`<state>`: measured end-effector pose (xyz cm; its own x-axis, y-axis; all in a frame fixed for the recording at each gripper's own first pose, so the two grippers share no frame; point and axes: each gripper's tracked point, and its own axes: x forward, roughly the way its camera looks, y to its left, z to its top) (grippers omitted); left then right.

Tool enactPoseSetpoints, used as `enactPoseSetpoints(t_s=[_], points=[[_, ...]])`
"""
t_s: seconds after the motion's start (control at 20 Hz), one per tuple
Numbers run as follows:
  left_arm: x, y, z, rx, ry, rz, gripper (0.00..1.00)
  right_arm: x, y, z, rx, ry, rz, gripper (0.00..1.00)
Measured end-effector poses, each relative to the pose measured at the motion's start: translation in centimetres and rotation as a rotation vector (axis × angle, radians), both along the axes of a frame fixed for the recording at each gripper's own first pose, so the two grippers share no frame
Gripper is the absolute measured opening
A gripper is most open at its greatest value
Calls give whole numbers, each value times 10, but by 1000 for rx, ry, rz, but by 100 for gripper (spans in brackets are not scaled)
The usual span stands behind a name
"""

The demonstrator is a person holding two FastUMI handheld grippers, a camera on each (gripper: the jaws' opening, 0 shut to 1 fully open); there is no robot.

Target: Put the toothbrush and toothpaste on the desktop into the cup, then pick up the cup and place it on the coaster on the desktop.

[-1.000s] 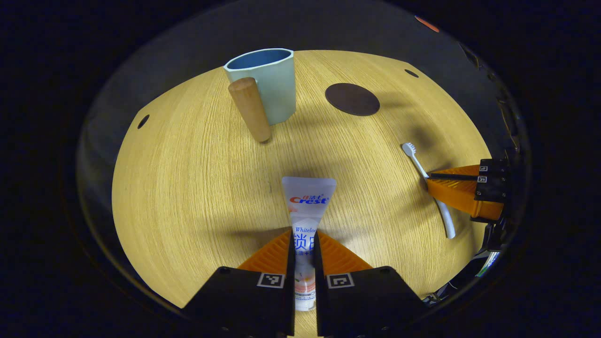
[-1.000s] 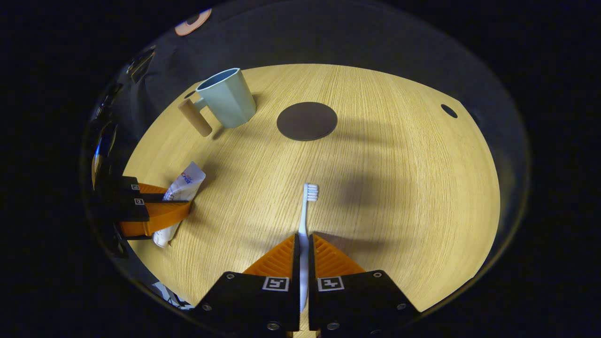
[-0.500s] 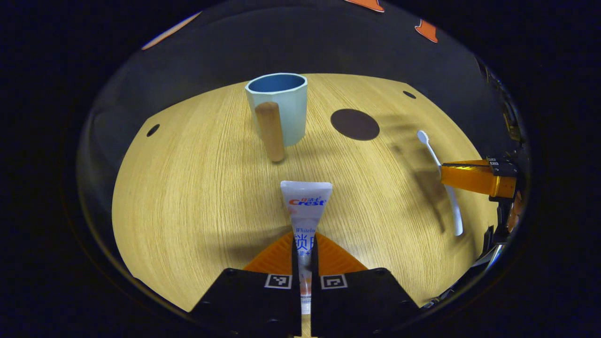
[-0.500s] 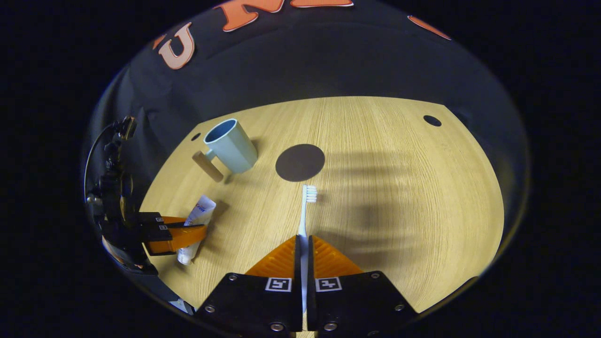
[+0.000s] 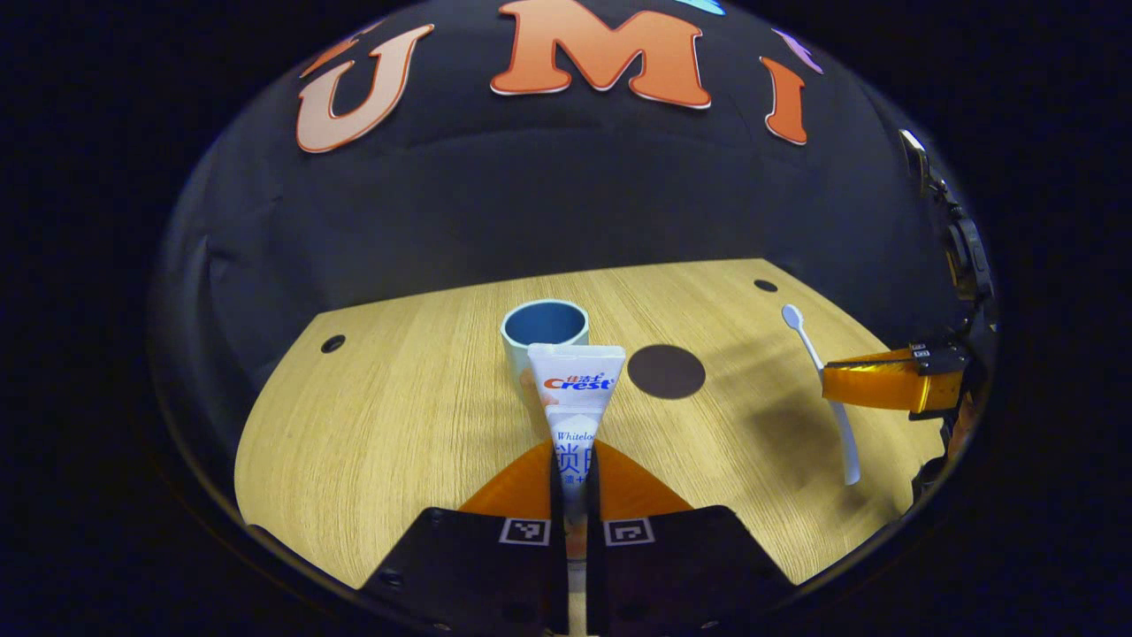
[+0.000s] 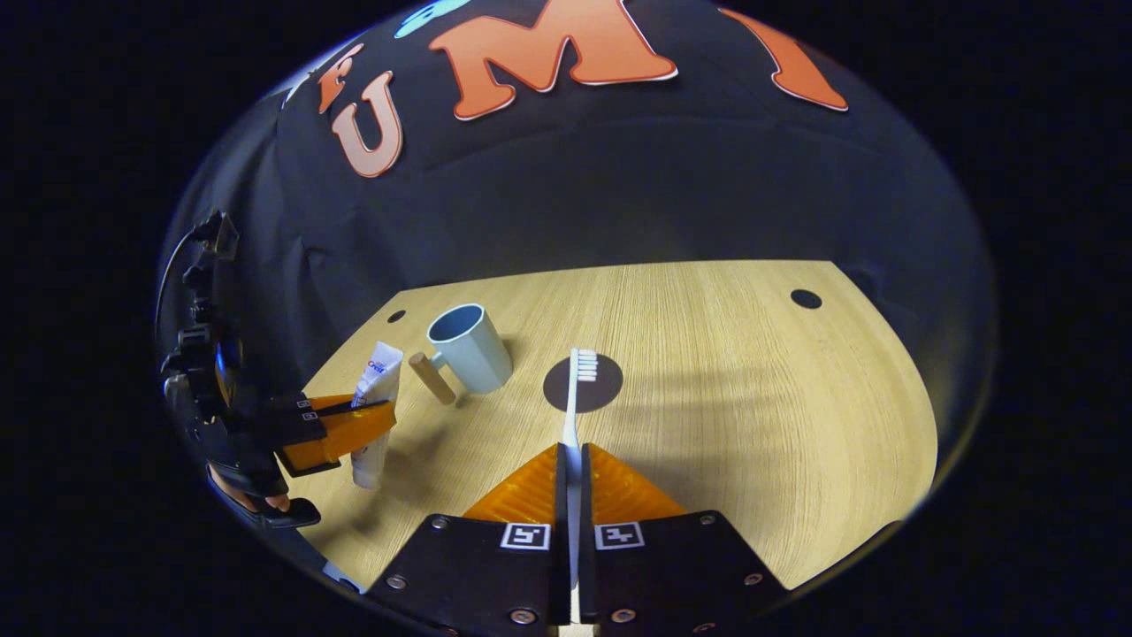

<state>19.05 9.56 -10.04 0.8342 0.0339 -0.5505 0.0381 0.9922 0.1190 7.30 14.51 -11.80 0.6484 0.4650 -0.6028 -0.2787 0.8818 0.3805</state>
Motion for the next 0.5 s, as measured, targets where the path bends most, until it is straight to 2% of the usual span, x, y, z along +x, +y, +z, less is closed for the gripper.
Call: enactPoseSetpoints(t_s=[0.15, 0.3, 0.5], points=[[15, -2, 28, 1, -138, 16, 8, 0, 6, 6, 15, -21, -2, 4], [27, 7, 55, 2, -270, 42, 7, 14, 7, 20, 15, -115, -20, 4], [45, 24, 109, -8, -505, 92, 7, 23, 8, 34, 23, -206, -35, 4]])
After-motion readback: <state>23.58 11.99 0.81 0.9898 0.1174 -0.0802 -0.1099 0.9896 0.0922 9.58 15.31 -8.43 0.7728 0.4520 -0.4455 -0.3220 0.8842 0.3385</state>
